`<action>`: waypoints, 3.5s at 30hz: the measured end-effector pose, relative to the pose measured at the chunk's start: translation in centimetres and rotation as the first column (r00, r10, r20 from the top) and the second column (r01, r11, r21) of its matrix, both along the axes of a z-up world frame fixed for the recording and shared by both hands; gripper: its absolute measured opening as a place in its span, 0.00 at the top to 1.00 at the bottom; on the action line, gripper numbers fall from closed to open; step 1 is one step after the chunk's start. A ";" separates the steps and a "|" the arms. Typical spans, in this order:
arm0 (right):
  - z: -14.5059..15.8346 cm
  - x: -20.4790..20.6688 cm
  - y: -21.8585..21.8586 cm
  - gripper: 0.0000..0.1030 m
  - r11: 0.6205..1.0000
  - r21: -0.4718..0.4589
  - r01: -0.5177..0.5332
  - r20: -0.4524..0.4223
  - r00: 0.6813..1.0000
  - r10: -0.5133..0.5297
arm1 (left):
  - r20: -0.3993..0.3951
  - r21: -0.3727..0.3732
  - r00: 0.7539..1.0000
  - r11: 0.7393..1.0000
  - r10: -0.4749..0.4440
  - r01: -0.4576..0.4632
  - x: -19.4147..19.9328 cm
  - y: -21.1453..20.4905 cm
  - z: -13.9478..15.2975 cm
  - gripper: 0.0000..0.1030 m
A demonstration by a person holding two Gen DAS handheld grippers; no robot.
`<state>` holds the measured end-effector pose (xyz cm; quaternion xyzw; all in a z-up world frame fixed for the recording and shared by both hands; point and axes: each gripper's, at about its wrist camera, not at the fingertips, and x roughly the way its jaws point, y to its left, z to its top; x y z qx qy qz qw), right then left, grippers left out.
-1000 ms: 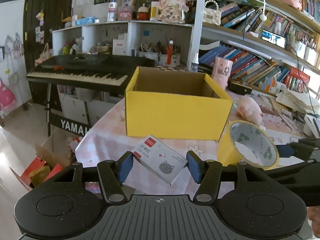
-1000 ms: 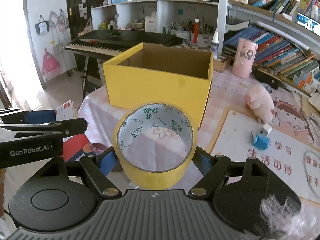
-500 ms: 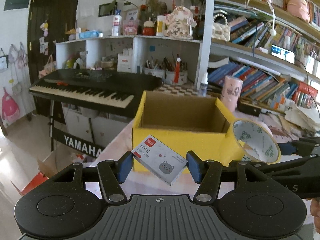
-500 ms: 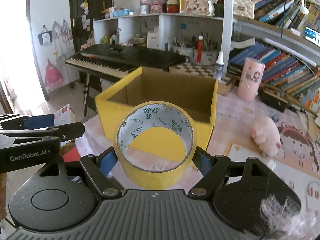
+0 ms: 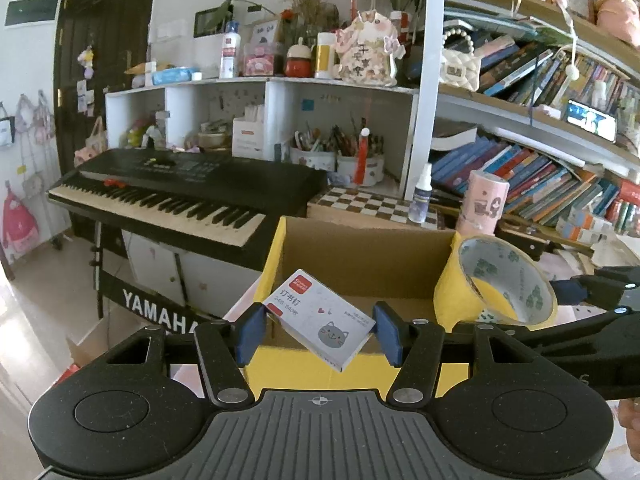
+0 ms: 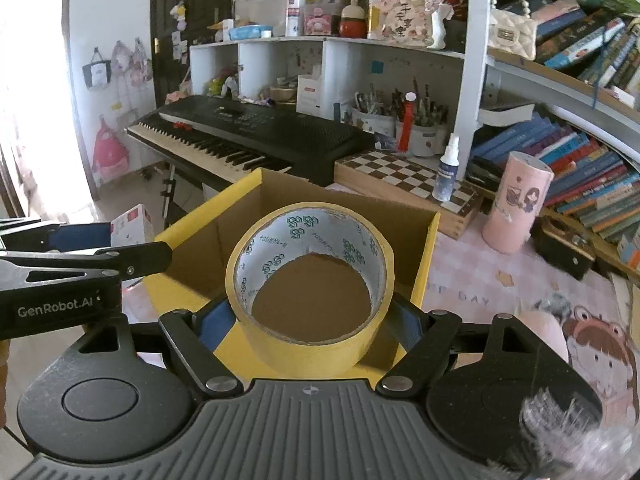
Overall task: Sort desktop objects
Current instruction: 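Lower both into the yellow box and open both grippers, then withdraw both grippers from the yellow box back over the table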
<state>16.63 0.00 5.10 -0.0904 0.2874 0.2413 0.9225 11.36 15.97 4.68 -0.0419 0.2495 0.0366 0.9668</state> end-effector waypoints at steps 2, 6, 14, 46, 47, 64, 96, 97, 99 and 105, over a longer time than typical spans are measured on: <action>-0.3 1.3 -0.2 0.23 1.000 -0.018 -0.016 -0.002 1.000 0.016 | -0.010 0.004 1.000 1.000 0.002 -0.002 1.1 -0.4 -0.3 0.44; -1.0 3.9 -0.5 0.23 0.996 -0.067 -0.059 -0.013 0.998 0.058 | -0.037 0.012 0.999 1.000 0.007 -0.006 2.9 -1.0 -1.0 0.44; -2.9 7.7 -0.2 0.23 0.951 -0.210 -0.228 -0.036 0.974 0.226 | -0.108 0.030 0.994 1.000 0.013 -0.010 6.1 -2.2 -2.9 0.44; -4.5 12.3 0.6 0.20 0.836 -0.159 -0.525 -0.232 0.843 0.485 | -0.220 0.068 0.971 0.994 0.097 -0.084 9.3 -3.1 -5.1 0.31; -4.4 12.1 0.5 0.20 0.840 -0.165 -0.516 -0.225 0.849 0.477 | -0.212 0.061 0.972 0.994 0.100 -0.089 9.2 -3.0 -4.9 0.29; 0.3 7.9 -3.6 0.21 0.983 -0.020 -0.185 -0.062 0.981 0.183 | -0.046 -0.010 0.993 0.994 0.111 -0.112 5.4 -1.2 -0.8 0.21; -3.0 -6.2 -7.7 0.23 0.941 0.119 0.317 -0.084 0.948 -0.308 | -0.130 -0.064 0.990 0.996 0.046 -0.055 -3.7 -0.7 -3.6 0.21; -3.3 -6.8 -7.7 0.23 0.941 0.111 0.319 -0.087 0.946 -0.311 | -0.137 -0.060 0.989 0.997 0.048 -0.056 -4.1 -0.8 -3.7 0.21; -3.7 -8.0 -7.4 0.23 0.943 0.096 0.319 -0.085 0.946 -0.312 | -0.144 -0.060 0.989 0.997 0.047 -0.056 -4.9 -0.9 -3.9 0.21; -4.8 -11.0 -6.9 0.23 0.944 0.068 0.322 -0.082 0.945 -0.316 | -0.151 -0.032 0.988 0.998 0.040 -0.045 -7.3 -1.5 -4.2 0.17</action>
